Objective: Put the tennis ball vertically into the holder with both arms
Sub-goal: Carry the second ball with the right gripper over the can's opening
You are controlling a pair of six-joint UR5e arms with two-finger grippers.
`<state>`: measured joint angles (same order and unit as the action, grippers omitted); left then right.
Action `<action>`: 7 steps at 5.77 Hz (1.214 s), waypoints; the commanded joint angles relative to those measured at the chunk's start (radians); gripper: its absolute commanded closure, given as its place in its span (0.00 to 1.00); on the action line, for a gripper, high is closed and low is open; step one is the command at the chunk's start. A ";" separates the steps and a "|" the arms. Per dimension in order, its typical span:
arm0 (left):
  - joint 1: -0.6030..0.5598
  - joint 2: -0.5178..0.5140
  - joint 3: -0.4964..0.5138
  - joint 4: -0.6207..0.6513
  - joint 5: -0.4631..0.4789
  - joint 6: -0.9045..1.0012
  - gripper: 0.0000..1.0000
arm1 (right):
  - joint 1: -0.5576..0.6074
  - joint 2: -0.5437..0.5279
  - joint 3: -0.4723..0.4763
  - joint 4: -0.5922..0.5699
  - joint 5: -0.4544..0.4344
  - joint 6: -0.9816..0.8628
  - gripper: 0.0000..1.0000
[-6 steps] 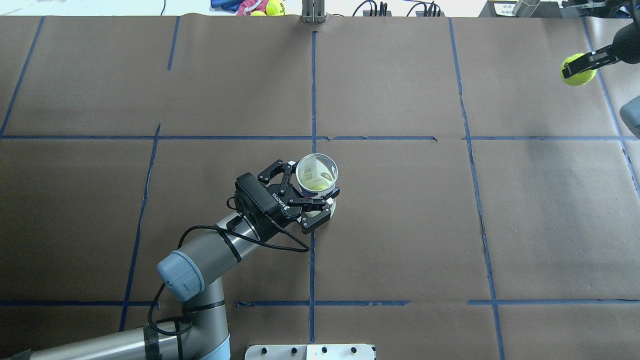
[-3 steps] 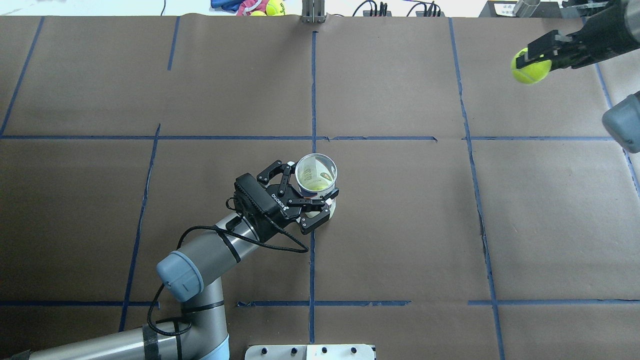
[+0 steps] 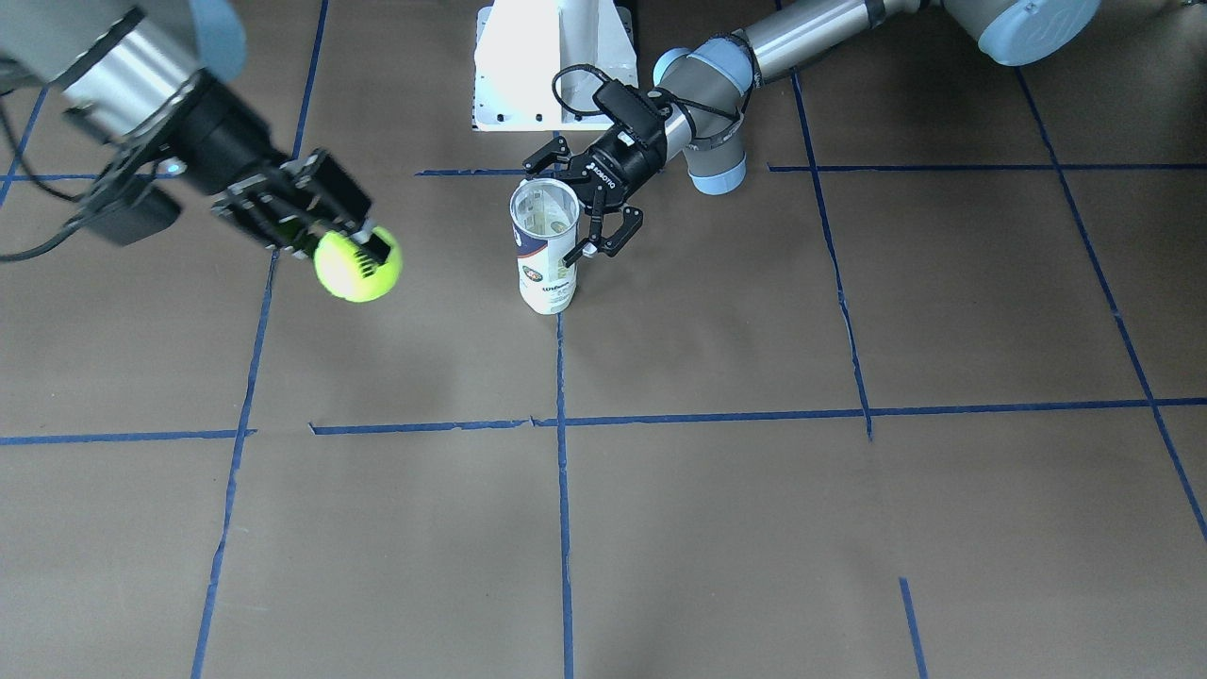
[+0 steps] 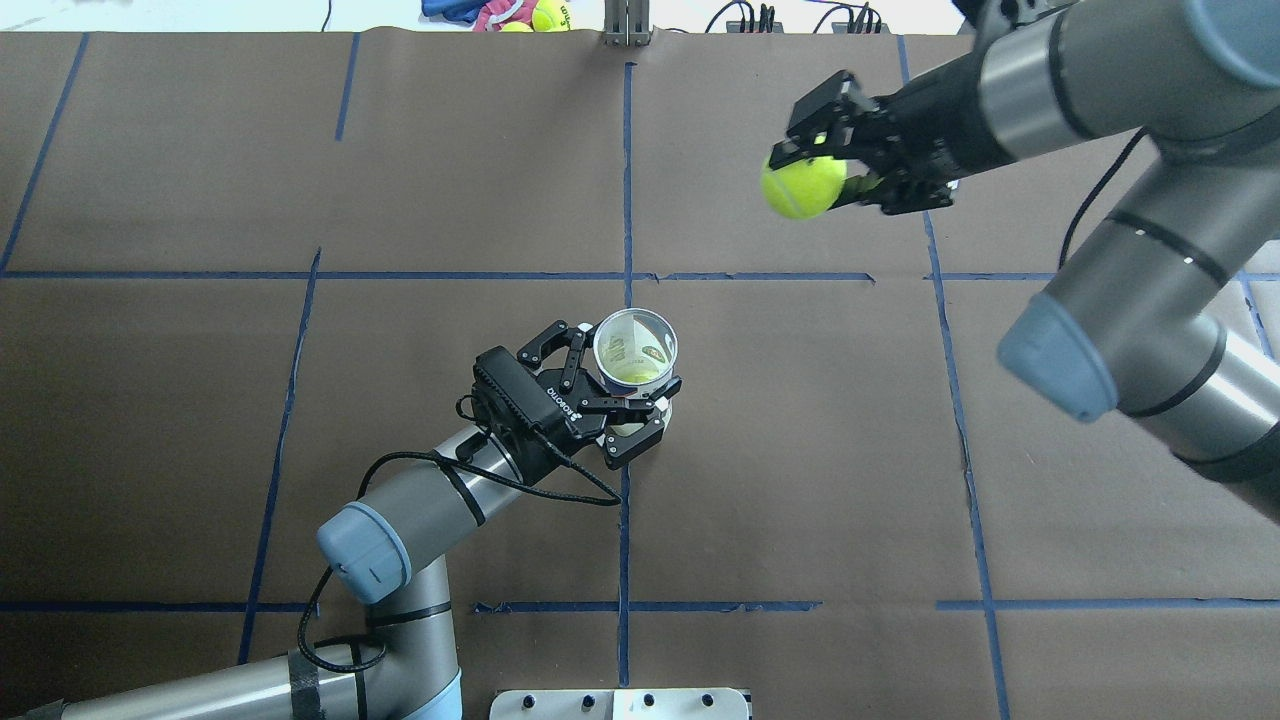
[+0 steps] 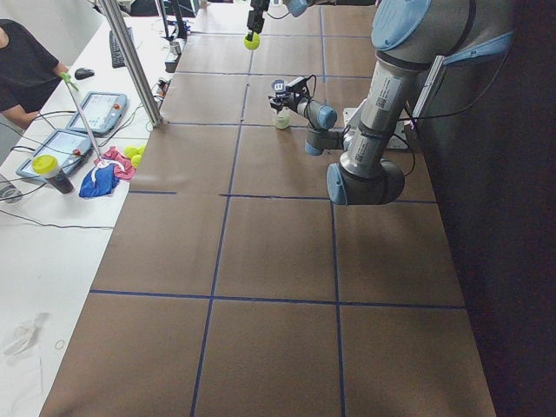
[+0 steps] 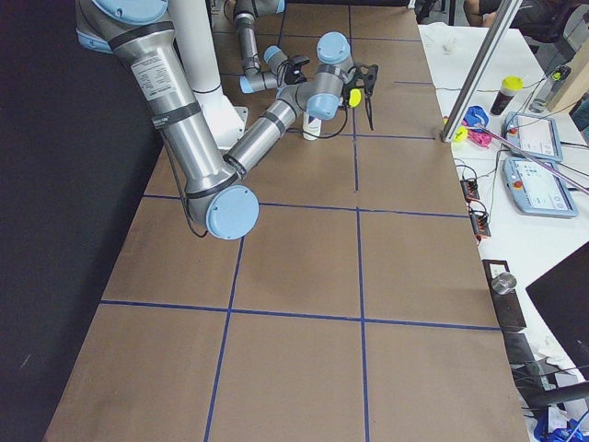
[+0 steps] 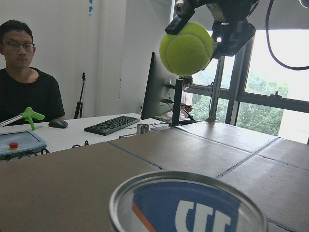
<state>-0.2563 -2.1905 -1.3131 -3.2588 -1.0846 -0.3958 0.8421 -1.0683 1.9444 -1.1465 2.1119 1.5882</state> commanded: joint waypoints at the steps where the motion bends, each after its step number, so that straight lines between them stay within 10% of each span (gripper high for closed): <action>1: 0.000 -0.002 0.000 0.002 0.000 0.000 0.04 | -0.211 0.141 0.064 -0.230 -0.227 0.059 0.93; 5: 0.000 0.000 0.000 0.002 0.000 0.000 0.04 | -0.307 0.111 0.070 -0.234 -0.322 0.058 0.77; 6: 0.000 0.000 0.000 0.004 0.000 0.000 0.04 | -0.310 0.111 0.070 -0.234 -0.325 0.058 0.36; 7: 0.000 0.000 0.000 0.002 0.000 0.000 0.04 | -0.310 0.111 0.068 -0.234 -0.332 0.058 0.17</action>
<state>-0.2562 -2.1905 -1.3131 -3.2558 -1.0845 -0.3958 0.5333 -0.9564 2.0132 -1.3806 1.7851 1.6460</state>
